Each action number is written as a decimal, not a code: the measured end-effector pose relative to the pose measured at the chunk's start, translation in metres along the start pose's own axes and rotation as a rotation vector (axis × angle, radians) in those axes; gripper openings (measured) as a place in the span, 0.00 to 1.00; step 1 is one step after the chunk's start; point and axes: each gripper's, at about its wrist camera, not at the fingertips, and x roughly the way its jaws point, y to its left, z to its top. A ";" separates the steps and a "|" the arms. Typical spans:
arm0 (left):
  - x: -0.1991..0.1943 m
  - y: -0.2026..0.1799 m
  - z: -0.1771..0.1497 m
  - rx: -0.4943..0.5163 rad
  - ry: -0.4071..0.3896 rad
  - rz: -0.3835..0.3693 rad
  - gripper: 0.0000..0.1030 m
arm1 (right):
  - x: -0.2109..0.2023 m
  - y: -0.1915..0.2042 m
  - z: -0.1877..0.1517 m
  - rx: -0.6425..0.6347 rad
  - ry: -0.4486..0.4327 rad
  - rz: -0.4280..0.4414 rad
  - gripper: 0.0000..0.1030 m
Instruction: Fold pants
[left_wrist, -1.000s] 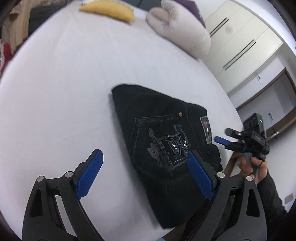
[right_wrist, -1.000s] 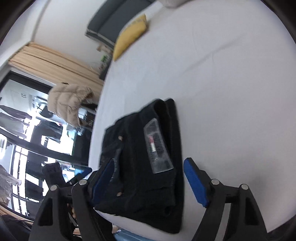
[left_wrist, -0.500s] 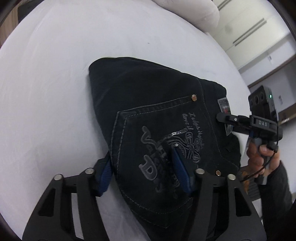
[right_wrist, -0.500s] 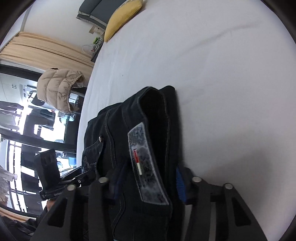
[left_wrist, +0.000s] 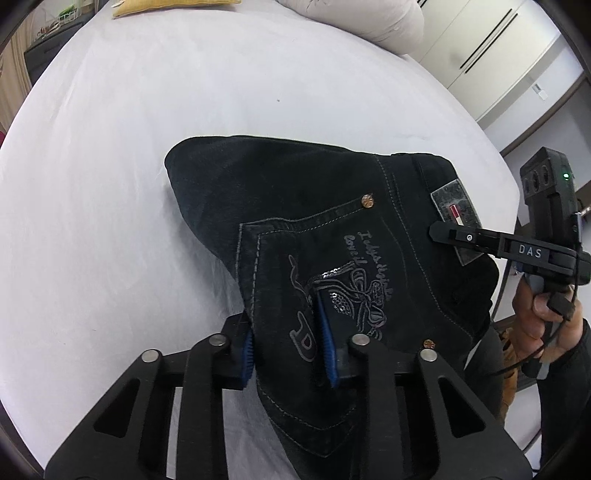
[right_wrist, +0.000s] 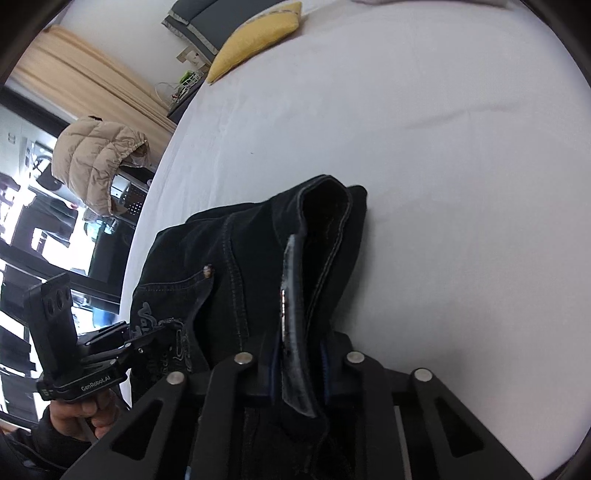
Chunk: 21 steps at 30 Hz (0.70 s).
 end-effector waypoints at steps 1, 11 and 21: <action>-0.003 0.002 0.000 0.000 -0.003 -0.003 0.23 | -0.004 0.006 0.000 -0.012 -0.007 -0.009 0.17; -0.048 0.013 0.001 -0.001 -0.084 -0.015 0.20 | -0.021 0.052 0.008 -0.083 -0.050 -0.028 0.16; -0.101 0.065 0.014 -0.015 -0.175 0.051 0.20 | -0.008 0.106 0.038 -0.139 -0.086 0.026 0.16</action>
